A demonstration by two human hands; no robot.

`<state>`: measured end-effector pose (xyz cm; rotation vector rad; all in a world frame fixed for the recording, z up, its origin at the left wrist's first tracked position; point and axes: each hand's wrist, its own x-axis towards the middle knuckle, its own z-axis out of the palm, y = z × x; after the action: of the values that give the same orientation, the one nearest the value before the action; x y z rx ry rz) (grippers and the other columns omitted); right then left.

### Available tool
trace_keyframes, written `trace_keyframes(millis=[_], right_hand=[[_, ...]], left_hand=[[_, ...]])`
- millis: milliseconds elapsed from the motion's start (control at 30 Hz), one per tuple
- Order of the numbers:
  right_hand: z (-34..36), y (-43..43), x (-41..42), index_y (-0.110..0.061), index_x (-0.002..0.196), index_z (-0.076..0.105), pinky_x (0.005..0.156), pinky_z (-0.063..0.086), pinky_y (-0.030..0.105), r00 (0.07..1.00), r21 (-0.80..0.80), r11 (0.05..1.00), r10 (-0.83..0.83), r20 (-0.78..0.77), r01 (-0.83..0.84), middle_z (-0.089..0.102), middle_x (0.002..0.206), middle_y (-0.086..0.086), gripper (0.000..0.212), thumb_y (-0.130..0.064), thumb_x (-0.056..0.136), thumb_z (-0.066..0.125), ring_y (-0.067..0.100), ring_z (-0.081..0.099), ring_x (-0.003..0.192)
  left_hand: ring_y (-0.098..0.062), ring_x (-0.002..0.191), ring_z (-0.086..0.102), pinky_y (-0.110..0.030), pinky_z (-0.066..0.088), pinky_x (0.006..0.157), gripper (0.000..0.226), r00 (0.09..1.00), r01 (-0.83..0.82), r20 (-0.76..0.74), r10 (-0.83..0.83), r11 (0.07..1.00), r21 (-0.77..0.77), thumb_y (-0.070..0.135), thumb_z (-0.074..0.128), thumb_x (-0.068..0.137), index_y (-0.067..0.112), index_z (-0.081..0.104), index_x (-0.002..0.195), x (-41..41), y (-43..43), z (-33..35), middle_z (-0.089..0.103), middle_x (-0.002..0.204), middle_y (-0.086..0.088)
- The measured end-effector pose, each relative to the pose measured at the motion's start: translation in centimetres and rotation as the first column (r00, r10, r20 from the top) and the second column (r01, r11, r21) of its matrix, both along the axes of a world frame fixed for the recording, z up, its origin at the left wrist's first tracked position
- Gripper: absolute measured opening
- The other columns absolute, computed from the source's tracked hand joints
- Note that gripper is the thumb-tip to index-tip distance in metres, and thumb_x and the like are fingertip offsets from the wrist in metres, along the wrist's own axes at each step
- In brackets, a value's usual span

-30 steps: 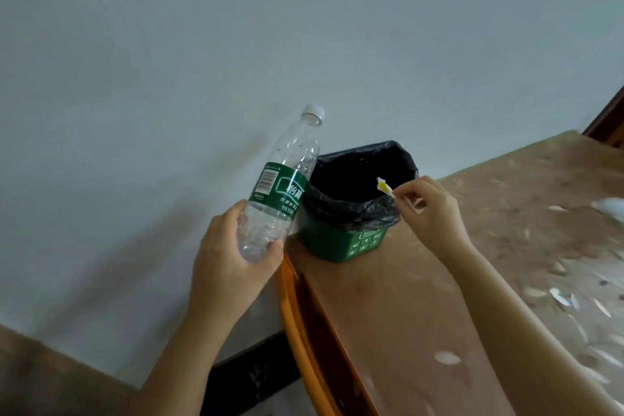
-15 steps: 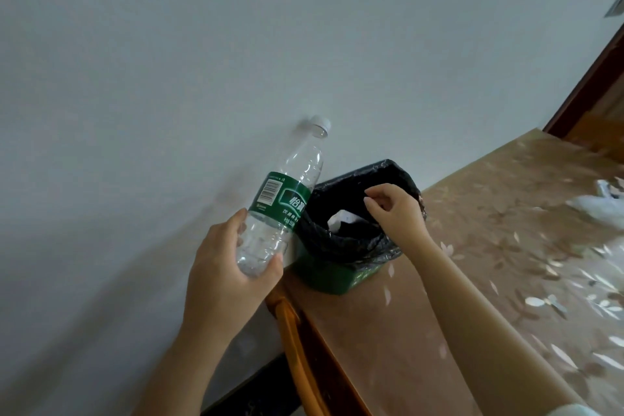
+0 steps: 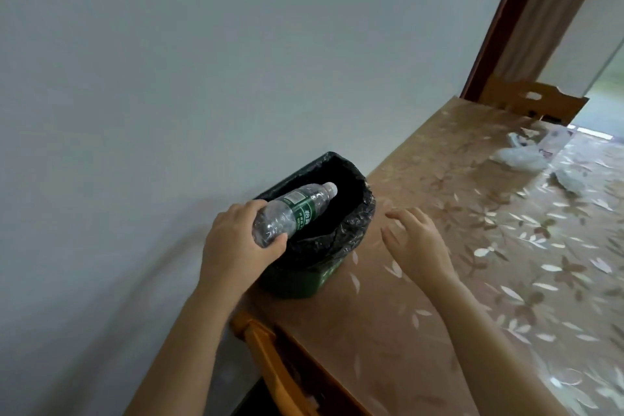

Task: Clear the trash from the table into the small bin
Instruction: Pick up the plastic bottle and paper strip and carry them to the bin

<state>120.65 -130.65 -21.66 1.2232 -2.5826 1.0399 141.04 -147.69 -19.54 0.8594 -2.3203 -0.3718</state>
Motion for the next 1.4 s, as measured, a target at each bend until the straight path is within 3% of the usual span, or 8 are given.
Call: trace_keyframes(millis=[267, 400, 467, 600, 700, 967, 1233, 1400], right_hand=[[-1.2, 1.8, 1.5, -0.008, 0.104, 0.062, 0.089, 0.042, 0.037, 0.997, 0.029, 0.997, -0.067, 0.046, 0.065, 0.062, 0.109, 0.01, 0.025, -0.01, 0.08, 0.064, 0.029, 0.052, 0.107], [-1.5, 2.4, 2.2, -0.008, 0.104, 0.063, 0.089, 0.042, 0.036, 0.995, 0.036, 0.996, -0.086, 0.059, 0.084, 0.062, 0.109, 0.009, 0.026, -0.009, 0.078, 0.064, 0.027, 0.053, 0.105], [-1.7, 2.9, 2.6, -0.009, 0.105, 0.062, 0.09, 0.04, 0.035, 0.991, 0.045, 0.993, -0.109, 0.072, 0.106, 0.062, 0.11, 0.008, 0.026, -0.011, 0.079, 0.064, 0.026, 0.052, 0.106], [-2.5, 4.7, 3.4, -0.01, 0.105, 0.062, 0.089, 0.042, 0.038, 0.983, 0.064, 0.984, -0.169, 0.075, 0.165, 0.062, 0.112, 0.007, 0.025, -0.012, 0.08, 0.063, 0.026, 0.052, 0.106], [-3.2, 6.6, 4.3, -0.007, 0.104, 0.063, 0.088, 0.045, 0.042, 0.972, 0.095, 0.971, -0.225, 0.068, 0.218, 0.062, 0.112, 0.01, 0.026, -0.008, 0.078, 0.064, 0.031, 0.053, 0.104], [-4.6, 15.8, 6.6, -0.008, 0.109, 0.061, 0.091, 0.045, 0.039, 0.884, 0.162, 0.877, -0.465, 0.047, 0.453, 0.062, 0.115, 0.009, 0.03, -0.013, 0.079, 0.066, 0.028, 0.055, 0.107], [-4.3, 27.7, 9.9, -0.004, 0.101, 0.064, 0.083, 0.051, 0.048, 0.706, 0.173, 0.697, -0.708, 0.013, 0.696, 0.066, 0.104, 0.016, 0.03, -0.009, 0.072, 0.072, 0.035, 0.061, 0.095], [-4.3, 36.7, 13.2, -0.003, 0.099, 0.066, 0.086, 0.051, 0.049, 0.581, 0.149, 0.578, -0.814, 0.028, 0.802, 0.067, 0.102, 0.016, 0.03, -0.01, 0.071, 0.073, 0.033, 0.061, 0.095]], left_hand=[[-0.032, 0.098, 0.055, -0.041, 0.046, 0.081, 0.06, 0.996, 0.056, 0.067, -0.059, 0.998, 0.038, 0.032, 0.076, 0.069, 0.01, 0.054, 0.12, -3.5, -1.9, -0.7, 0.056, 0.111, -0.014], [-0.028, 0.113, 0.049, -0.037, 0.041, 0.092, 0.06, 0.988, 0.125, 0.072, -0.133, 0.986, 0.108, 0.036, 0.069, 0.078, 0.009, 0.049, 0.127, -4.5, -1.5, -1.1, 0.051, 0.124, -0.013], [-0.03, 0.116, 0.048, -0.039, 0.04, 0.094, 0.053, 0.984, 0.156, 0.076, -0.16, 0.986, 0.057, 0.032, 0.067, 0.081, 0.004, 0.052, 0.124, -4.6, -0.8, -1.2, 0.052, 0.124, -0.016], [-0.036, 0.099, 0.058, -0.041, 0.05, 0.078, 0.035, 0.974, 0.224, 0.008, -0.224, 0.966, -0.129, 0.016, 0.069, 0.079, -0.004, 0.061, 0.107, -4.4, 2.1, -1.4, 0.061, 0.107, -0.021], [-0.032, 0.094, 0.059, -0.04, 0.052, 0.076, 0.03, 0.943, 0.329, 0.008, -0.333, 0.928, -0.175, 0.021, 0.06, 0.082, 0.0, 0.063, 0.103, -4.7, 5.7, -2.4, 0.063, 0.103, -0.017], [-0.027, 0.099, 0.06, -0.038, 0.051, 0.082, 0.033, 0.789, 0.589, 0.209, -0.577, 0.808, 0.011, 0.021, 0.068, 0.077, 0.006, 0.064, 0.106, -6.6, 14.8, -6.1, 0.066, 0.105, -0.011], [-0.025, 0.095, 0.062, -0.036, 0.05, 0.079, 0.033, 0.583, 0.798, 0.187, -0.791, 0.6, 0.052, 0.016, 0.073, 0.071, 0.008, 0.066, 0.102, -9.3, 25.5, -6.0, 0.068, 0.101, -0.009], [-0.027, 0.087, 0.064, -0.037, 0.052, 0.074, 0.032, 0.43, 0.896, 0.16, -0.888, 0.442, 0.043, 0.011, 0.077, 0.065, 0.005, 0.067, 0.095, -9.5, 34.8, -5.7, 0.068, 0.095, -0.011]])
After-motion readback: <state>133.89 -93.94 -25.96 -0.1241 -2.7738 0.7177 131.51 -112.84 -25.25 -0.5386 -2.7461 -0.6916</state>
